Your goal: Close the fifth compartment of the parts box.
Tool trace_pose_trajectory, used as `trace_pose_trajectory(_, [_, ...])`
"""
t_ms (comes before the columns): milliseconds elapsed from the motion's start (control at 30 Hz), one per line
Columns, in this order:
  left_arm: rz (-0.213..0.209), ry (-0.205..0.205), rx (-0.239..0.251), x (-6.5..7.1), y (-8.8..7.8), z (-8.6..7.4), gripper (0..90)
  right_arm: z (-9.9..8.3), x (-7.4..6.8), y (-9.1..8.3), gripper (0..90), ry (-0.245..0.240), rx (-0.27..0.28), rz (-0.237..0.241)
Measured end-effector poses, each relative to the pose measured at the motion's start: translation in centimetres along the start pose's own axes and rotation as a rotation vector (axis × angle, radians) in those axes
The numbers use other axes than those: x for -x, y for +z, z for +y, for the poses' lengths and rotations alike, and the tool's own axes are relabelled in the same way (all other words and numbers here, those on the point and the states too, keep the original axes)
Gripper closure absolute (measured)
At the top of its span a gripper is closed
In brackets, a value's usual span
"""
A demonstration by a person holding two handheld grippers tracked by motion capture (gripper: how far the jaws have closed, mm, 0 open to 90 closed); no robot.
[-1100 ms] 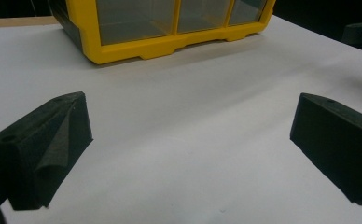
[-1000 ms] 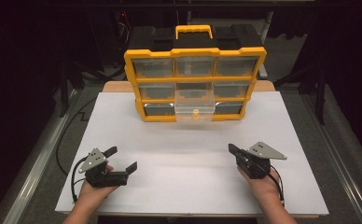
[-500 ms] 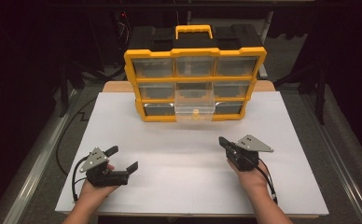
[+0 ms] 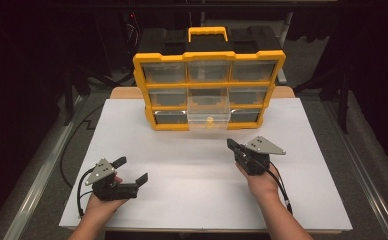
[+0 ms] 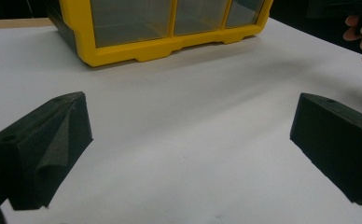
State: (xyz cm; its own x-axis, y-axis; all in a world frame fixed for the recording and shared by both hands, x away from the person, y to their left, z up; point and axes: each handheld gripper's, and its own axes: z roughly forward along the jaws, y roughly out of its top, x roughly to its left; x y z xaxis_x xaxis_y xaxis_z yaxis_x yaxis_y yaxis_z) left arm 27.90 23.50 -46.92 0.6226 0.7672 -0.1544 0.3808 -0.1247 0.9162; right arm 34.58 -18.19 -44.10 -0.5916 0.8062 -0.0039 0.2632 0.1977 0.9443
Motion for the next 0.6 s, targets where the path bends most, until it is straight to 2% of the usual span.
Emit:
trace_pose_trajectory(100, [0.004, 0.003, 0.002, 0.0, -0.1, 0.0, 0.1, 0.3, -0.1, 0.3, 90.0, -0.011, 0.003, -0.001])
trace_pose_trajectory(200, [0.000, -0.016, 0.010, -0.1, 0.0, 0.0, 0.1, 0.6, -0.3, 0.6, 90.0, 0.006, 0.008, 0.003])
trace_pose_trajectory(367, [-0.001, 0.009, -0.008, 0.0, 0.3, -0.1, 0.1, 1.4, -0.9, 1.0, 90.0, 0.003, 0.032, 0.007])
trace_pose_trajectory(433, [-0.009, -0.004, 0.001, 0.0, 0.3, 0.0, 0.1, 1.5, -1.4, 1.3, 90.0, 0.000, 0.042, 0.014])
trace_pose_trajectory(600, [-0.008, -0.002, -0.001, 0.0, 0.3, 0.0, 0.1, 2.4, -2.0, 1.8, 90.0, -0.016, 0.061, 0.022])
